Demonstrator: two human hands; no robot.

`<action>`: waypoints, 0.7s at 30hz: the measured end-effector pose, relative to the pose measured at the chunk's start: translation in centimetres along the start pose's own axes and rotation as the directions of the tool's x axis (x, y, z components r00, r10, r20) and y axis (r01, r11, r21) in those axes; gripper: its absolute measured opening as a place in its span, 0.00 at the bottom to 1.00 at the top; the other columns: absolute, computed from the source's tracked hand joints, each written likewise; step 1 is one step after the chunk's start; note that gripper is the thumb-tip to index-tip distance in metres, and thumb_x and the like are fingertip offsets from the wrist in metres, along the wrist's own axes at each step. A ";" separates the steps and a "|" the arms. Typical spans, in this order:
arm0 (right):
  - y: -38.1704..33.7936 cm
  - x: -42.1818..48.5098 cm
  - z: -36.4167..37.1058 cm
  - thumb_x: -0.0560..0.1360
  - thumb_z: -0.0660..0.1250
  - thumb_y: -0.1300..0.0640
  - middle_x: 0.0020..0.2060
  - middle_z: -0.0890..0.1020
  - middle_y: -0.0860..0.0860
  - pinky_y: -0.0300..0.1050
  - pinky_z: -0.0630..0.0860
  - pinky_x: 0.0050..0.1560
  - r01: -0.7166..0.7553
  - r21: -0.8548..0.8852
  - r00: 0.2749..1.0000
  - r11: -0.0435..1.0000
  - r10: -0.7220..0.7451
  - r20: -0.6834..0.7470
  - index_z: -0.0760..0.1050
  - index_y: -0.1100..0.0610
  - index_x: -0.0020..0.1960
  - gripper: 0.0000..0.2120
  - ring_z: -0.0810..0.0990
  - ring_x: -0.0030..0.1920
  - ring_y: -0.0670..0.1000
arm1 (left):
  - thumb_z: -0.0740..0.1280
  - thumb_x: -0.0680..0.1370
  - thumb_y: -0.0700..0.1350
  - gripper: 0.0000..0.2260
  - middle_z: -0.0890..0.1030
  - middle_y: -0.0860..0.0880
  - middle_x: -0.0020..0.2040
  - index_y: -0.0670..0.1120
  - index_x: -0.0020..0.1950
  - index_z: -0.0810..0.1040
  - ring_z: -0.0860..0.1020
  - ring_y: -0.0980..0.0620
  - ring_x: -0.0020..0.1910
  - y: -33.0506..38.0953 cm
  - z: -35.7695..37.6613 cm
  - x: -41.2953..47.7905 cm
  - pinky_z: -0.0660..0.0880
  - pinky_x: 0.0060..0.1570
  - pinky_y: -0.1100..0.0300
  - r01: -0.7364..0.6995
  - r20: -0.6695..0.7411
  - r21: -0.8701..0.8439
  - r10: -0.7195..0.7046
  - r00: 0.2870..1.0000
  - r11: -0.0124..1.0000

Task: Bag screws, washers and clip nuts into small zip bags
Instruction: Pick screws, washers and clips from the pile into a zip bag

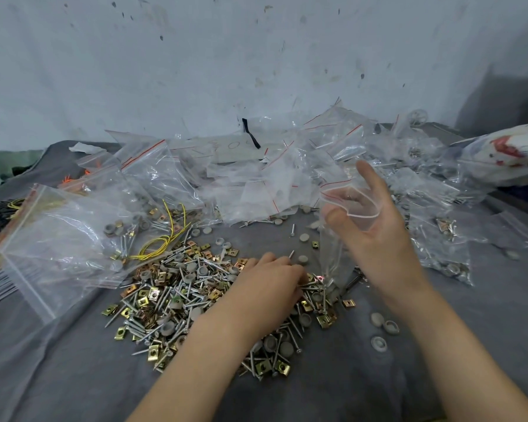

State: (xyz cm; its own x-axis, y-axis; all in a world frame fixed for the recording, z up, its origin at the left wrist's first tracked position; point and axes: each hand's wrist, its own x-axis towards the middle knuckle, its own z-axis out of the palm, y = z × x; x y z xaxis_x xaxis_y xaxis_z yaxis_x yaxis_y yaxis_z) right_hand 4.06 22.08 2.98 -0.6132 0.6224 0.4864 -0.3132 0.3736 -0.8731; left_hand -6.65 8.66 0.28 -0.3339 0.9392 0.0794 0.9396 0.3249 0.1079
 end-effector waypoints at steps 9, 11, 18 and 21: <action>0.0 0.4 -1.2 0.71 0.77 0.46 0.55 0.85 0.50 0.37 0.80 0.54 -0.047 0.098 0.998 0.994 0.051 -0.032 0.70 0.40 0.72 0.32 0.85 0.54 0.47 | 0.61 0.82 0.51 0.08 0.76 0.52 0.59 0.53 0.58 0.76 0.70 0.49 0.61 0.2 -0.3 0.2 0.66 0.61 0.51 0.054 0.020 -0.038 -0.053 0.998 0.998; 0.0 0.5 -1.4 0.69 0.75 0.45 0.54 0.86 0.50 0.47 0.79 0.60 -0.057 0.136 0.998 0.989 0.061 -0.021 0.71 0.40 0.71 0.32 0.85 0.55 0.50 | 0.61 0.82 0.52 0.07 0.76 0.52 0.58 0.53 0.57 0.75 0.70 0.50 0.60 0.2 -0.5 0.1 0.66 0.61 0.52 0.056 0.007 -0.058 -0.055 0.998 0.997; -0.2 0.8 -1.9 0.68 0.77 0.48 0.47 0.87 0.50 0.42 0.80 0.55 -0.082 0.224 0.996 0.971 0.085 -0.005 0.72 0.43 0.71 0.32 0.86 0.51 0.52 | 0.61 0.82 0.51 0.05 0.80 0.56 0.52 0.53 0.53 0.74 0.76 0.53 0.54 -0.9 -1.5 -0.1 0.72 0.57 0.53 0.076 -0.112 -0.175 -0.097 0.989 0.982; -0.1 0.7 -2.0 0.72 0.74 0.51 0.46 0.87 0.50 0.44 0.80 0.57 -0.084 0.191 0.996 0.978 0.083 0.017 0.72 0.41 0.70 0.28 0.86 0.52 0.51 | 0.63 0.82 0.51 0.05 0.81 0.57 0.48 0.54 0.54 0.76 0.79 0.56 0.48 -1.8 -2.2 0.0 0.76 0.54 0.53 0.134 -0.146 -0.279 -0.180 0.973 0.951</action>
State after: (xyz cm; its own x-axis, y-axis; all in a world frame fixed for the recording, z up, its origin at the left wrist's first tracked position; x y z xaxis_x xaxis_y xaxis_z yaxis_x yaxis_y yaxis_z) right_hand 5.12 23.81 3.46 -0.6495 0.6392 0.4118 -0.3931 0.1813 -0.9014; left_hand -8.50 7.80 2.29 -0.5048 0.8392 0.2021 0.8275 0.4037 0.3902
